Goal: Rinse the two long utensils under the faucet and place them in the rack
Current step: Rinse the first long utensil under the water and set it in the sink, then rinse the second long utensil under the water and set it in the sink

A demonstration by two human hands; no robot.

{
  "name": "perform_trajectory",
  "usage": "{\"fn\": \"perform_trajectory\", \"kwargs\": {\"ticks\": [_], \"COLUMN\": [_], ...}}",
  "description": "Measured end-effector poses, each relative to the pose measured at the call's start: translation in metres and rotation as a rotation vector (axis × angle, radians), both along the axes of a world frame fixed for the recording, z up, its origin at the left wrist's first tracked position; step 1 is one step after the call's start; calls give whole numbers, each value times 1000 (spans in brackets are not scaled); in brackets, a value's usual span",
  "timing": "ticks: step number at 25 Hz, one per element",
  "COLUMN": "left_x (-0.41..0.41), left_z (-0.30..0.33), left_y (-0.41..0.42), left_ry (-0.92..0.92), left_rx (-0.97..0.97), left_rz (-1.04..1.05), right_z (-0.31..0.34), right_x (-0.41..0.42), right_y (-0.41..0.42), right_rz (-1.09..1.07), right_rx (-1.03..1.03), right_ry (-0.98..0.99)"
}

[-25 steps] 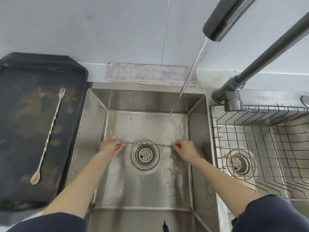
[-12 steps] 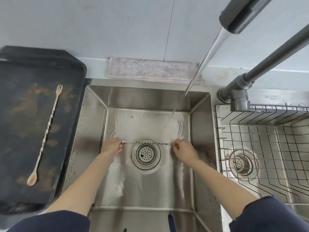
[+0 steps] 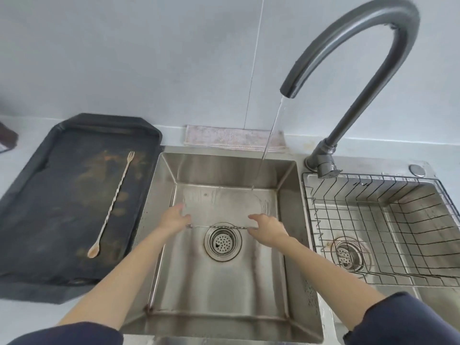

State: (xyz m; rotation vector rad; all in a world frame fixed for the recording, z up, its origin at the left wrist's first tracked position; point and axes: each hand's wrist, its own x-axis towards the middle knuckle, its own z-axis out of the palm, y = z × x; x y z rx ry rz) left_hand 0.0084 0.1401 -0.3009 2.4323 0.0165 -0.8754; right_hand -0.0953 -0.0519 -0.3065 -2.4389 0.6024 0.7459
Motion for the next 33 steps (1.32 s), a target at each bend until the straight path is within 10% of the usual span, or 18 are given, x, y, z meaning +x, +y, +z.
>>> {"fn": "perform_trajectory", "kwargs": {"ticks": [15, 33], "left_x": [18, 67], "left_z": [70, 24], "left_y": [108, 150], "left_ry": [-428, -253], "left_rx": [188, 218], "left_rz": [-197, -19], "right_z": [79, 40], "right_x": [47, 135], "right_y": [126, 222], "right_rz": [154, -228], "right_rx": [27, 494], "right_ry": [-314, -182]}}
